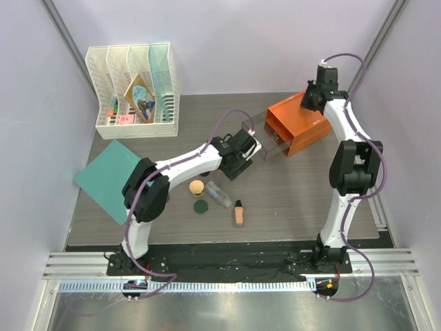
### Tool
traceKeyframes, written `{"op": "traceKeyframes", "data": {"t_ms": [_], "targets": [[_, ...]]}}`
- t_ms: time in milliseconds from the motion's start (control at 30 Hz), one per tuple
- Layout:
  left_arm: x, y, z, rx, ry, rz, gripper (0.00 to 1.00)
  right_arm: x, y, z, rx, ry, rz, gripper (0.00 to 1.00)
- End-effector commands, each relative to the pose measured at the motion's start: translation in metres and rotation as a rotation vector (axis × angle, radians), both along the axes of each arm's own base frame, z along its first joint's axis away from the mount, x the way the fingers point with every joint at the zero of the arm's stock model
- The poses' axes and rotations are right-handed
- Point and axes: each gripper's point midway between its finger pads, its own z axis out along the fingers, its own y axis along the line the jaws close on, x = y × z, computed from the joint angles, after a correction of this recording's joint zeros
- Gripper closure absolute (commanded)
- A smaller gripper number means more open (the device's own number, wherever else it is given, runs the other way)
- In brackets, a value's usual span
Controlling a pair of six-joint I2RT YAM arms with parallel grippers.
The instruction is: Organize the makeup
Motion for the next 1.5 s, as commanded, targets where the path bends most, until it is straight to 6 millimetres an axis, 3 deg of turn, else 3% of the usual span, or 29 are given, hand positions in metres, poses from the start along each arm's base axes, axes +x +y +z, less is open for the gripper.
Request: {"op": "traceKeyframes", "data": {"t_ms": [0, 233, 300, 333, 367, 400, 467, 500, 667, 833, 1067, 1300, 1467], "targets": [[0.035, -0.014, 0.095, -0.188, -0.228, 0.078, 1.00, -0.089, 0.027, -0.126, 0.066, 0.501, 0.074, 0.99], [0.059, -0.034, 0.159, -0.380, -0.330, 0.122, 1.00, -0.090, 0.027, -0.127, 0.069, 0.505, 0.075, 0.99], [0.064, -0.042, 0.161, -0.407, -0.323, 0.119, 1.00, -0.089, 0.028, -0.127, 0.074, 0.505, 0.077, 0.99], [0.068, -0.048, 0.171, -0.430, -0.334, 0.117, 1.00, -0.089, 0.028, -0.127, 0.073, 0.505, 0.078, 0.99], [0.073, -0.053, 0.165, -0.424, -0.323, 0.117, 1.00, -0.089, 0.028, -0.128, 0.075, 0.505, 0.076, 0.99], [0.079, -0.060, 0.180, -0.458, -0.341, 0.115, 1.00, -0.088, 0.030, -0.127, 0.078, 0.502, 0.080, 0.99], [0.086, -0.071, 0.170, -0.448, -0.317, 0.106, 1.00, -0.089, 0.029, -0.129, 0.079, 0.507, 0.077, 0.99], [0.092, -0.077, 0.187, -0.488, -0.340, 0.106, 1.00, -0.089, 0.030, -0.129, 0.083, 0.507, 0.080, 0.99], [0.111, -0.097, 0.198, -0.625, -0.325, 0.111, 1.00, -0.089, 0.030, -0.129, 0.086, 0.508, 0.081, 0.99], [0.130, -0.108, 0.195, -0.771, -0.252, 0.147, 1.00, -0.090, 0.032, -0.132, 0.092, 0.515, 0.084, 0.99], [0.146, -0.131, 0.209, -0.973, -0.206, 0.188, 1.00, -0.091, 0.033, -0.136, 0.098, 0.524, 0.088, 0.99], [0.147, -0.147, 0.187, -1.014, -0.131, 0.200, 0.99, -0.091, 0.034, -0.136, 0.107, 0.522, 0.090, 0.99], [0.135, -0.154, 0.171, -1.011, -0.057, 0.166, 0.85, -0.091, 0.035, -0.136, 0.109, 0.521, 0.091, 0.99]]}}
